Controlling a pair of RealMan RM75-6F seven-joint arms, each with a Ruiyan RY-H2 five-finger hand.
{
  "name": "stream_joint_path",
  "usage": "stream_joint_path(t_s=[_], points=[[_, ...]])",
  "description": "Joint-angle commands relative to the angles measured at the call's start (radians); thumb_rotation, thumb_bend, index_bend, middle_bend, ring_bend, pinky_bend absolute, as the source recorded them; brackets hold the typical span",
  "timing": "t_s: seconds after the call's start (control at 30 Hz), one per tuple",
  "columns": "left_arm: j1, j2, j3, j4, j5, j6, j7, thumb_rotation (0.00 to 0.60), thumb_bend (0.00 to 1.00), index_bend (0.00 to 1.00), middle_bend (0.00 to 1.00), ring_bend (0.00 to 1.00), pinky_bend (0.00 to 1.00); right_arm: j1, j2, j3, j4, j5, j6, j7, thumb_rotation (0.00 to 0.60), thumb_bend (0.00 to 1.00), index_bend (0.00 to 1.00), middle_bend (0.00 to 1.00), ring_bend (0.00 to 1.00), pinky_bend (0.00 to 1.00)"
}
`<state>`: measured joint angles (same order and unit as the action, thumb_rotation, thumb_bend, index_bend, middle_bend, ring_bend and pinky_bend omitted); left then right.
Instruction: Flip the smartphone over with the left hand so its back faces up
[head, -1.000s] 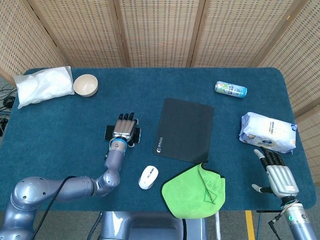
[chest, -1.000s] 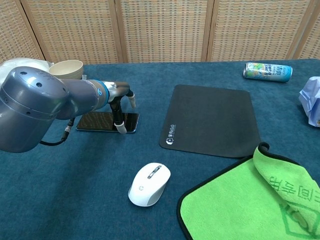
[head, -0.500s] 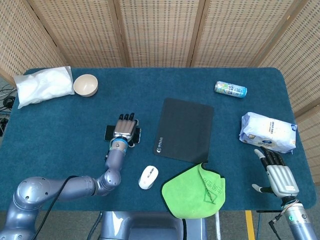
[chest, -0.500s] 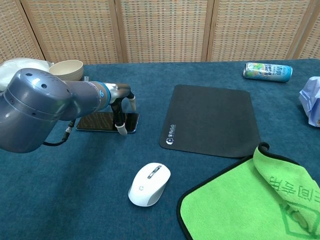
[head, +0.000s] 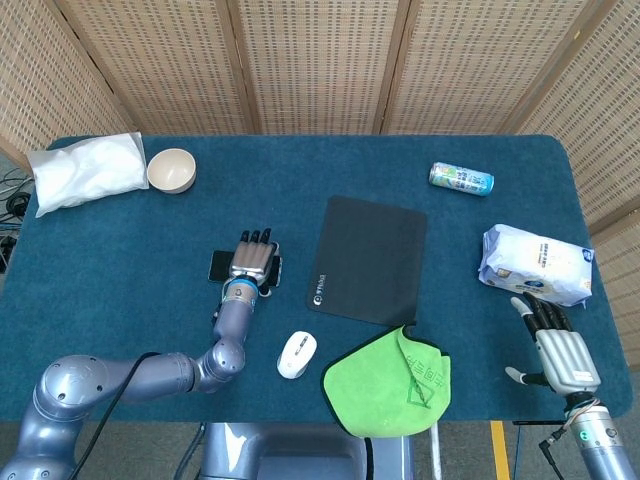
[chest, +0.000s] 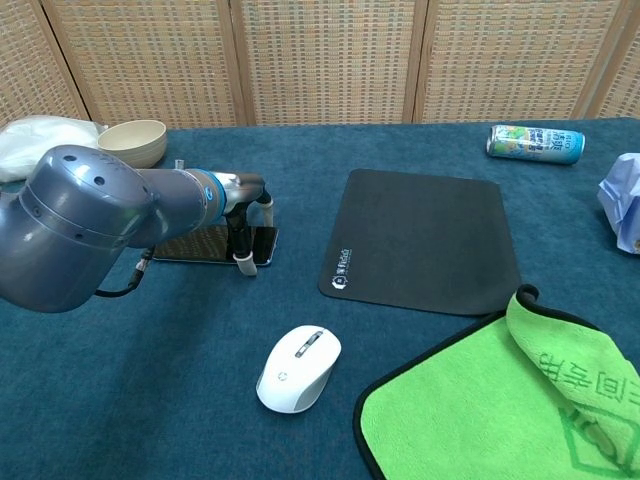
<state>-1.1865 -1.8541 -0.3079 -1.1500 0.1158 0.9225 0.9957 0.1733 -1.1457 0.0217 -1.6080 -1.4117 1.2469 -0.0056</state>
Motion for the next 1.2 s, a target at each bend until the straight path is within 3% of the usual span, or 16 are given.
stream_joint_path(t_s=[0.03,0.17,0.6,1.2], points=[[0.0,-0.001,0.0,0.001,-0.002,0.001,0.002,0.6,0.05,0.29,0.0,0.0,0.0,0.0,0.0,0.0,0.0,0.0,0.0,0.0,0.6,0.0,0.0,0.0,0.0,0.0],[0.0,-0.002,0.002,0.004,-0.005,0.003,0.007,0.6,0.08,0.31,0.0,0.0,0.0,0.0,-0.001,0.0,0.0,0.0,0.0,0.0,0.6,0.0,0.0,0.0,0.0,0.0],[0.001,-0.012,-0.001,0.014,-0.002,0.007,0.014,0.6,0.36,0.4,0.0,0.0,0.0,-0.001,0.002,0.001,0.0,0.001,0.003,0.006,0.6,0.0,0.0,0.0,0.0,0.0],[0.008,-0.007,-0.002,0.003,0.02,0.015,0.013,0.6,0.41,0.59,0.0,0.0,0.0,-0.001,0.002,0.001,0.0,0.002,0.002,0.005,0.6,0.0,0.0,0.0,0.0,0.0]])
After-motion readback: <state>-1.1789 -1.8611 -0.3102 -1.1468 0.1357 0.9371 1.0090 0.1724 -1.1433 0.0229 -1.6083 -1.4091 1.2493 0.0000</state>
